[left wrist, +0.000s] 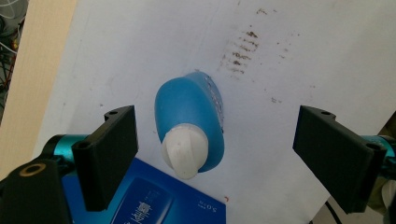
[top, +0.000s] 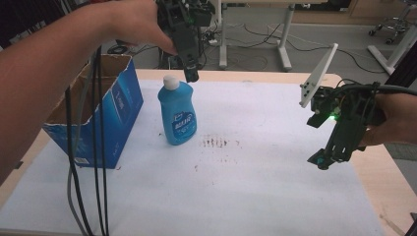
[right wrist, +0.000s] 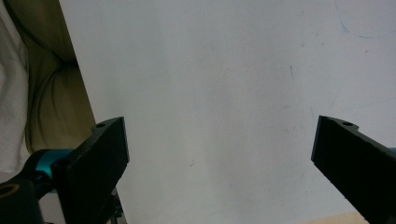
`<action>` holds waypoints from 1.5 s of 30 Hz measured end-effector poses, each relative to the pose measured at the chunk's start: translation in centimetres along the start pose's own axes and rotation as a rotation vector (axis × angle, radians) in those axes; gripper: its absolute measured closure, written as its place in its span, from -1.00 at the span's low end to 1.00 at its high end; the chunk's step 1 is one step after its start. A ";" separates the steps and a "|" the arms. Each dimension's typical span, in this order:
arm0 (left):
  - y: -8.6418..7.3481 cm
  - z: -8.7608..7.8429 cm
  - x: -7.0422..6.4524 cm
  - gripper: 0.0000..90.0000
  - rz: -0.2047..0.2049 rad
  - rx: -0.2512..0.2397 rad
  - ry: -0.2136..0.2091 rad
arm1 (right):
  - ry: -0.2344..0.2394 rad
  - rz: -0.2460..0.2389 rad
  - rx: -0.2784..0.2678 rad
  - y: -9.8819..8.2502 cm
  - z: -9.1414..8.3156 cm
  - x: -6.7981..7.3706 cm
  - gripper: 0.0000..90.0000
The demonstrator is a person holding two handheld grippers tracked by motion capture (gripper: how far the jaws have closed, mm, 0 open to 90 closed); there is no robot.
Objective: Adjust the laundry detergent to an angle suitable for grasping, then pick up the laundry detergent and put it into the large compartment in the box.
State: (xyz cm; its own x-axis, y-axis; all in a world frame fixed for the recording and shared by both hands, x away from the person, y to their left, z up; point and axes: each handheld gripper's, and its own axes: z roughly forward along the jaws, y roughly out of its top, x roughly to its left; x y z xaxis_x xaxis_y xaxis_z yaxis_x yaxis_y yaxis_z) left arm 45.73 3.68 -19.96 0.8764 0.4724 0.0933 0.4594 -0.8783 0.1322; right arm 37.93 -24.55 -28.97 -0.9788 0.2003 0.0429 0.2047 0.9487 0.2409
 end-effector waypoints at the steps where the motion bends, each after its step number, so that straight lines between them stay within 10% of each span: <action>1: -0.1 -0.1 0.1 -0.69 -0.005 -0.003 0.000 | 0.002 -0.002 -0.003 0.0 0.0 0.1 -0.93; 45: -3.0 6.2 2.6 -0.69 -0.241 0.031 -0.061 | 0.021 -0.013 0.037 1.3 1.5 -0.3 -0.93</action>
State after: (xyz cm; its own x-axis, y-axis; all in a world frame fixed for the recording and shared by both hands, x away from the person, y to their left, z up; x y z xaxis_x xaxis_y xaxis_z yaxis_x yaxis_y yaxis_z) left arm 47.51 7.08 -26.22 0.7475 0.6643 0.0031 0.6598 -0.7429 0.1129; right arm 38.51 -23.02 -30.10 -0.9813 0.1827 0.0599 0.1912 0.9598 0.2054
